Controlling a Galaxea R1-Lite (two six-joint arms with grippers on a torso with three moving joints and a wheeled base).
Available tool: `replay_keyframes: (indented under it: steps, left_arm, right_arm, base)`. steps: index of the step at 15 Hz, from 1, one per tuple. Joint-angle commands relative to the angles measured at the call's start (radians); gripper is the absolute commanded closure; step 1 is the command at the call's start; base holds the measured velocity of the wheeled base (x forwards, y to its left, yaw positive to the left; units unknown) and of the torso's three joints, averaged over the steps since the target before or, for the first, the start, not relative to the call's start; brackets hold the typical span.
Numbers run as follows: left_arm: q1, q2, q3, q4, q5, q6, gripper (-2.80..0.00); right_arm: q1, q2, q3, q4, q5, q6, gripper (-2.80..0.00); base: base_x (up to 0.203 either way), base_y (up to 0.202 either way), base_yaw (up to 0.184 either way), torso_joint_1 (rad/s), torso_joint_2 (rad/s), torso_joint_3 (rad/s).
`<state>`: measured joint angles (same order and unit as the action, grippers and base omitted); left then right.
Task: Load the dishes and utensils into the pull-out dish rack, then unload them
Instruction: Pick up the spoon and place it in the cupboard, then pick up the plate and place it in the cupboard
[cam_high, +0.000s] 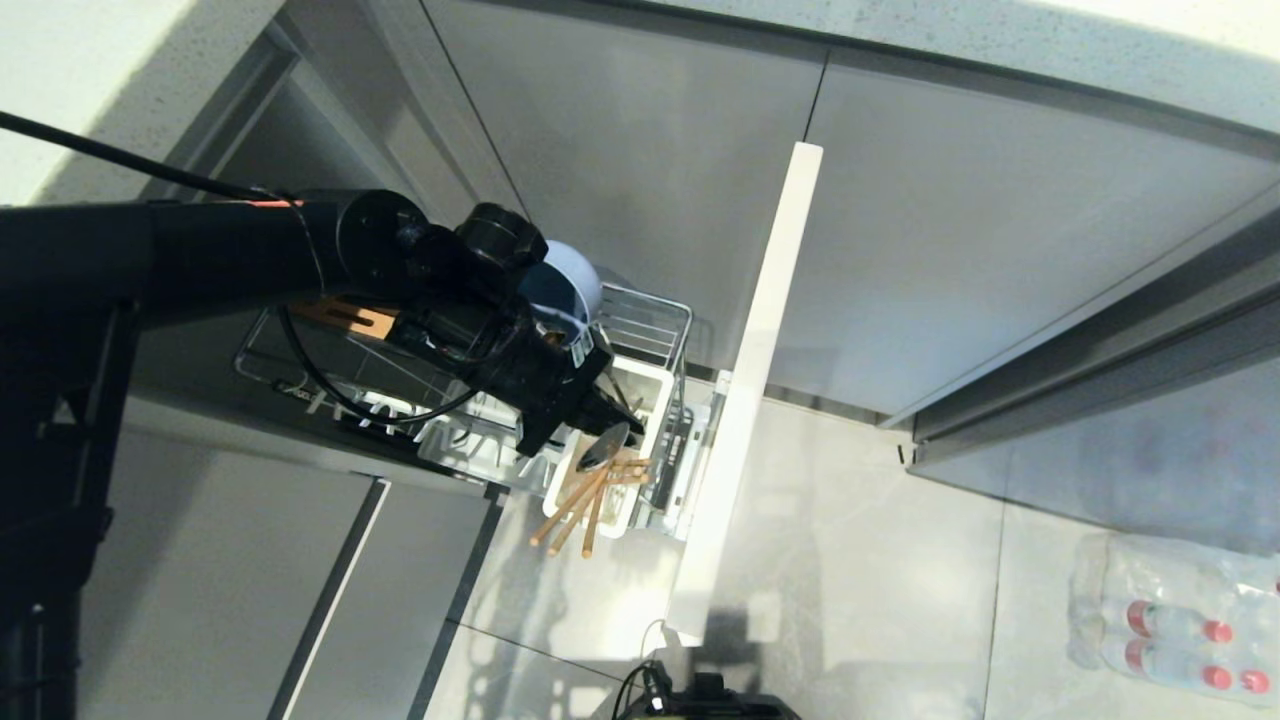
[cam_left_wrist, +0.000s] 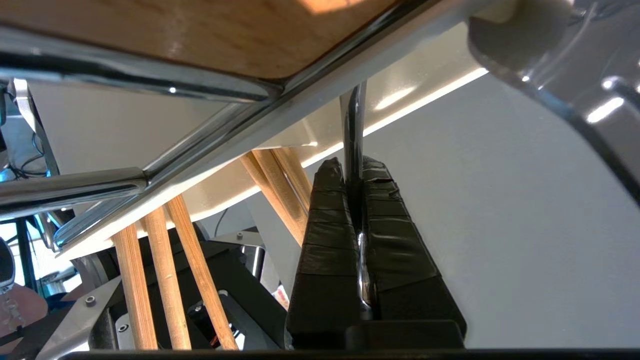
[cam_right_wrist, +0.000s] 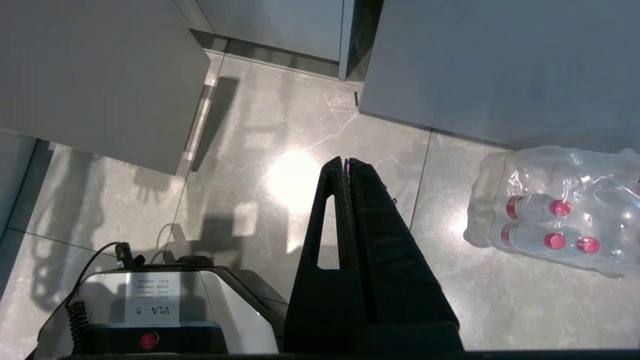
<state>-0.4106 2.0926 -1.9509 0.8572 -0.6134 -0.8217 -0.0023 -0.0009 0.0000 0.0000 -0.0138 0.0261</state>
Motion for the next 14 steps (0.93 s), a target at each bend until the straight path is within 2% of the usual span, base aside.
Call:
replay_keyframes:
  steps: [1, 14]
  left_arm:
    - [0.001, 0.000, 0.000, 0.005, -0.003, -0.005, -2.80]
    - [0.001, -0.106, 0.000, 0.006, 0.004, -0.011, -2.80]
  right_arm:
    - [0.001, 0.001, 0.000, 0.000, 0.000, 0.000, 0.00]
    - [0.001, 0.001, 0.000, 0.000, 0.000, 0.002, 0.00]
  base:
    - [0.000, 0.000, 0.000, 0.000, 0.00, 0.000]
    - [0.000, 0.000, 0.000, 0.000, 0.00, 0.000]
